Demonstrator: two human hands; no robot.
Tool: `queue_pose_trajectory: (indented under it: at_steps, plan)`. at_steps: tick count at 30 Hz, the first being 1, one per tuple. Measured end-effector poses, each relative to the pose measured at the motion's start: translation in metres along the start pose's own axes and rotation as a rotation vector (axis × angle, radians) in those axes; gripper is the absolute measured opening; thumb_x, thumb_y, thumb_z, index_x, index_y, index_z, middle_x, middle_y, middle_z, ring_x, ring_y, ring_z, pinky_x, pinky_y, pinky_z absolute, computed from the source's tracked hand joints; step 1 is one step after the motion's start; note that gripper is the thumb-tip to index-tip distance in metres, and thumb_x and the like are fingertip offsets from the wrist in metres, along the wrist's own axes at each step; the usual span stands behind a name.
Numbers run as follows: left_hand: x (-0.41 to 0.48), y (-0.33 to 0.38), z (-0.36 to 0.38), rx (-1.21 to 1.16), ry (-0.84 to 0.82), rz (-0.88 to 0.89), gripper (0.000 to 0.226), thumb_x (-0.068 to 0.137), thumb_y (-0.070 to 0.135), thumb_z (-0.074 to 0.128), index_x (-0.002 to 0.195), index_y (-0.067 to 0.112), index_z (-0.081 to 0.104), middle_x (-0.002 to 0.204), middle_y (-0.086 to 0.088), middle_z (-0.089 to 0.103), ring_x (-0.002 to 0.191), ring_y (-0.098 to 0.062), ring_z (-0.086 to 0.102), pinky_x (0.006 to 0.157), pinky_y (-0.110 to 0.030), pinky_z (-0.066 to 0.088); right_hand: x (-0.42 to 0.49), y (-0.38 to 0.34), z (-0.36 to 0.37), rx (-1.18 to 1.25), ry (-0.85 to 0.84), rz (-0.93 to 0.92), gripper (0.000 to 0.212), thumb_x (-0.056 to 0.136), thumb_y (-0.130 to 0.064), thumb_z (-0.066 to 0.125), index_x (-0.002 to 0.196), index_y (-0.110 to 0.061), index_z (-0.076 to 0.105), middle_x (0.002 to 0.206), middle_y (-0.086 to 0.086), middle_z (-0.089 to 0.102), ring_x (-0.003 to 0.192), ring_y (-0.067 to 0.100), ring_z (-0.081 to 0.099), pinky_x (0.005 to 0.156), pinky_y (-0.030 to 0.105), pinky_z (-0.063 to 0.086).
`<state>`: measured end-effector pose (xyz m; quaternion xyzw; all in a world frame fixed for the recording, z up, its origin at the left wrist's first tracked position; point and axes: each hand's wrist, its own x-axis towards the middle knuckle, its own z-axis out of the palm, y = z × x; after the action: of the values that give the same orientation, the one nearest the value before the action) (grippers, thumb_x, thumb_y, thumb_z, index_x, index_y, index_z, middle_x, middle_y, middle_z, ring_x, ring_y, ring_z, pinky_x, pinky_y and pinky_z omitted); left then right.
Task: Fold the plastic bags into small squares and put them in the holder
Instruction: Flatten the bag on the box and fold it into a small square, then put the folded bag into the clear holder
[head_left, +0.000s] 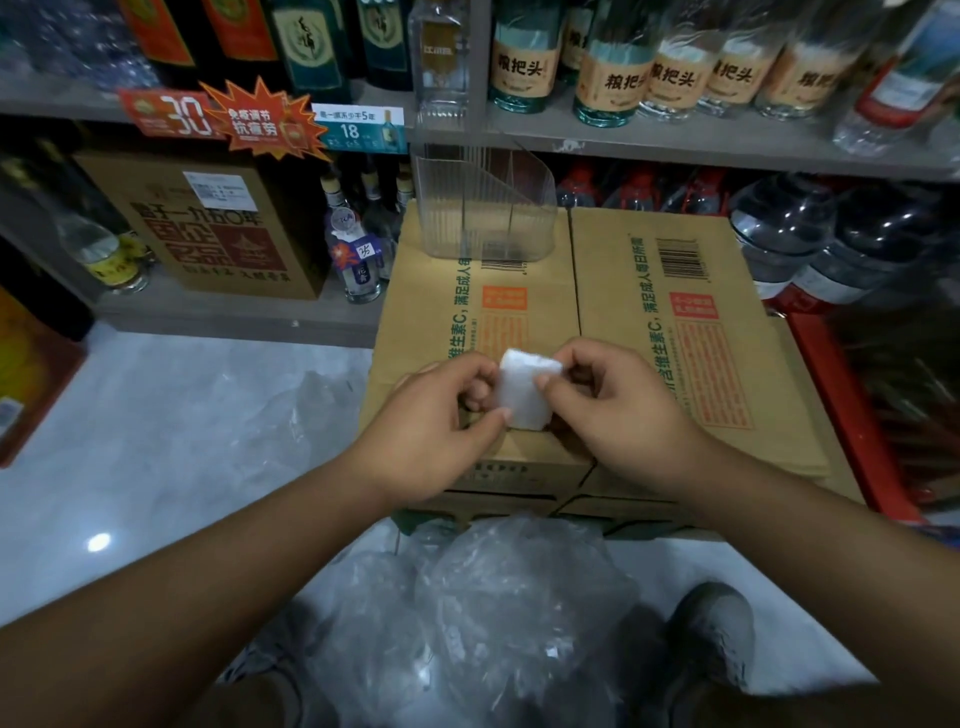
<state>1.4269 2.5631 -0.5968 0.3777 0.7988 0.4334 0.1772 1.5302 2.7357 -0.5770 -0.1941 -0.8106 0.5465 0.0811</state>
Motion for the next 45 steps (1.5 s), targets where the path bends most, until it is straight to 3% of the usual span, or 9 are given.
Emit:
queue_pose_trajectory:
  at_steps: [2, 5, 15, 20, 26, 30, 36, 42, 45]
  plan:
    - [0.004, 0.002, 0.002, 0.012, 0.011, -0.02, 0.017, 0.088, 0.025, 0.073, 0.1, 0.027, 0.062, 0.082, 0.007, 0.062, 0.084, -0.012, 0.06, 0.084, -0.037, 0.052, 0.011, 0.001, -0.001, -0.111, 0.085, -0.04, 0.005, 0.093, -0.018, 0.067, 0.092, -0.018, 0.063, 0.076, -0.003, 0.065, 0.061, 0.013, 0.057, 0.059, 0.027, 0.047]
    - [0.009, 0.006, 0.002, 0.062, 0.01, -0.039, 0.025, 0.089, 0.026, 0.073, 0.108, 0.028, 0.056, 0.08, 0.01, 0.064, 0.082, -0.007, 0.061, 0.083, -0.032, 0.05, 0.018, 0.003, -0.005, -0.344, 0.106, -0.185, 0.029, 0.087, -0.013, 0.07, 0.114, -0.02, 0.062, 0.101, -0.005, 0.064, 0.084, 0.008, 0.059, 0.077, 0.016, 0.046]
    - [-0.01, -0.002, -0.007, 0.142, -0.059, 0.222, 0.059, 0.078, 0.021, 0.084, 0.125, 0.035, 0.051, 0.11, 0.016, 0.051, 0.1, -0.008, 0.058, 0.09, -0.035, 0.052, 0.014, 0.014, -0.008, -0.663, -0.07, -0.444, 0.021, 0.085, -0.009, 0.067, 0.099, -0.02, 0.078, 0.108, -0.01, 0.074, 0.099, 0.021, 0.056, 0.086, 0.038, 0.049]
    - [-0.018, -0.01, -0.009, 0.336, -0.07, 0.31, 0.042, 0.081, 0.029, 0.077, 0.119, 0.03, 0.061, 0.125, 0.014, 0.056, 0.114, -0.014, 0.058, 0.095, -0.045, 0.051, -0.005, 0.013, -0.005, -0.669, -0.127, -0.441, 0.024, 0.087, -0.015, 0.063, 0.104, -0.025, 0.077, 0.114, -0.017, 0.071, 0.104, 0.014, 0.053, 0.09, 0.038, 0.05]
    - [-0.022, -0.005, -0.007, 0.36, -0.024, 0.309, 0.026, 0.085, 0.038, 0.057, 0.105, 0.026, 0.069, 0.108, 0.014, 0.066, 0.103, -0.015, 0.059, 0.089, -0.045, 0.051, -0.032, 0.009, -0.009, -0.7, -0.224, -0.483, 0.042, 0.086, -0.043, 0.062, 0.124, -0.026, 0.066, 0.141, -0.002, 0.055, 0.127, 0.02, 0.049, 0.103, 0.042, 0.044]
    - [-0.018, -0.002, -0.008, 0.254, -0.004, 0.272, 0.022, 0.088, 0.041, 0.06, 0.102, 0.027, 0.07, 0.101, 0.016, 0.066, 0.099, -0.01, 0.06, 0.088, -0.042, 0.051, -0.037, 0.01, -0.003, -0.7, -0.042, -0.61, 0.02, 0.089, -0.021, 0.071, 0.109, -0.018, 0.071, 0.111, 0.001, 0.064, 0.1, 0.023, 0.059, 0.081, 0.042, 0.052]
    - [-0.01, 0.007, -0.009, 0.226, -0.052, 0.23, 0.027, 0.091, 0.043, 0.059, 0.107, 0.026, 0.072, 0.097, 0.014, 0.07, 0.095, -0.008, 0.063, 0.082, -0.04, 0.052, -0.032, -0.011, -0.006, -0.436, -0.004, -0.452, 0.018, 0.089, -0.007, 0.067, 0.096, -0.021, 0.074, 0.086, -0.01, 0.064, 0.079, 0.006, 0.06, 0.07, 0.023, 0.048]
    - [-0.002, 0.013, -0.011, 0.147, -0.048, 0.15, 0.007, 0.088, 0.036, 0.065, 0.093, 0.03, 0.067, 0.085, 0.013, 0.065, 0.082, -0.008, 0.061, 0.072, -0.038, 0.053, -0.025, -0.024, -0.01, -0.418, -0.015, -0.349, 0.013, 0.091, -0.012, 0.065, 0.095, -0.022, 0.073, 0.088, -0.012, 0.065, 0.082, 0.005, 0.061, 0.073, 0.022, 0.049]
    - [0.009, 0.019, -0.018, 0.071, -0.069, 0.084, 0.024, 0.089, 0.031, 0.074, 0.112, 0.03, 0.067, 0.095, 0.014, 0.069, 0.089, -0.005, 0.065, 0.078, -0.034, 0.056, -0.006, -0.041, -0.021, -0.412, 0.018, -0.279, 0.013, 0.096, -0.019, 0.063, 0.103, -0.024, 0.073, 0.095, -0.013, 0.068, 0.088, 0.001, 0.062, 0.076, 0.022, 0.052]
